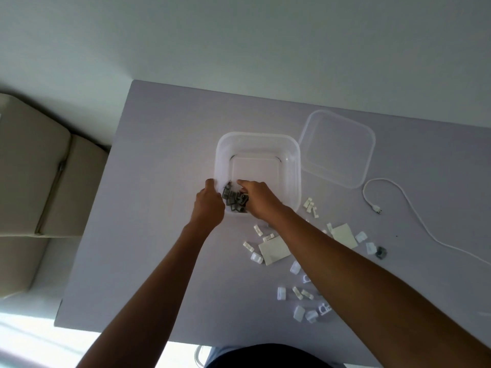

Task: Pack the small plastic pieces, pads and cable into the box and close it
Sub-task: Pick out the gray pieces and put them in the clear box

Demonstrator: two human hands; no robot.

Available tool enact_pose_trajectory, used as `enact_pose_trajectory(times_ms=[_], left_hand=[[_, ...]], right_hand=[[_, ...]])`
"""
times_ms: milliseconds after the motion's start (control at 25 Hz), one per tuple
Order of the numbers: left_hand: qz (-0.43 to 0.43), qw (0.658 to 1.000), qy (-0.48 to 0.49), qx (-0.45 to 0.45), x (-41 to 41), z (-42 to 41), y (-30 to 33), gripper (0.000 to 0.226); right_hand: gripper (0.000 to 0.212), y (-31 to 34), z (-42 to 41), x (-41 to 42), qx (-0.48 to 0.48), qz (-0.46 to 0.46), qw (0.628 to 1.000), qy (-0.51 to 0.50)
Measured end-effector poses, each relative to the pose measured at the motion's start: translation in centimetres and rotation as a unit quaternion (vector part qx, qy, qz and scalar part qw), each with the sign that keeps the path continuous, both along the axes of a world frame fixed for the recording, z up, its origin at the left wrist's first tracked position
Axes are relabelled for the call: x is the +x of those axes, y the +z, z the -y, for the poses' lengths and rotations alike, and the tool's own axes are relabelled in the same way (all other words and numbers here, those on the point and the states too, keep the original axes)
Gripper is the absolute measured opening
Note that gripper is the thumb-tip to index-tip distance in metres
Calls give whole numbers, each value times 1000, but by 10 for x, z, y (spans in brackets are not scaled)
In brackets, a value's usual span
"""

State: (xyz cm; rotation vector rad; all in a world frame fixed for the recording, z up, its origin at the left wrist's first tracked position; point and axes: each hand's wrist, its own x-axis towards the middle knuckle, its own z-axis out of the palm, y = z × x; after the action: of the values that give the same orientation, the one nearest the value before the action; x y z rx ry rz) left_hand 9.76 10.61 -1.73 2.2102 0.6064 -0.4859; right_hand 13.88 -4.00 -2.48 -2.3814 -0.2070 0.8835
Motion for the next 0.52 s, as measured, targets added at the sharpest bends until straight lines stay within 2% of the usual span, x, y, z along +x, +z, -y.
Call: enact_pose_trajectory(times_ms=[120,160,240,320,360,440,520], left_hand=[[8,999,2,42,-2,6,6,38],[42,995,-9,88,-3,9,10,43],[165,975,-35,147,-8,24,22,43],[269,954,-82,106,-15,51,33,26],[288,945,-133,76,-21,68,35,17],[258,932,-248,53,-36,104,29,11],[180,926,-321,90,-52,132,16,19]], right_hand=[[74,-2,16,-3,52,-7,997,-49],[69,2,24,-6,86,-6,993,-78],[53,17,45,-13,157,10,977,-143],[34,35,67,-24,210,55,950,-224],[26,45,81,-33,221,93,934,-266],[16,58,113,-54,215,167,901,-339],[12,57,147,-80,178,195,882,-390]])
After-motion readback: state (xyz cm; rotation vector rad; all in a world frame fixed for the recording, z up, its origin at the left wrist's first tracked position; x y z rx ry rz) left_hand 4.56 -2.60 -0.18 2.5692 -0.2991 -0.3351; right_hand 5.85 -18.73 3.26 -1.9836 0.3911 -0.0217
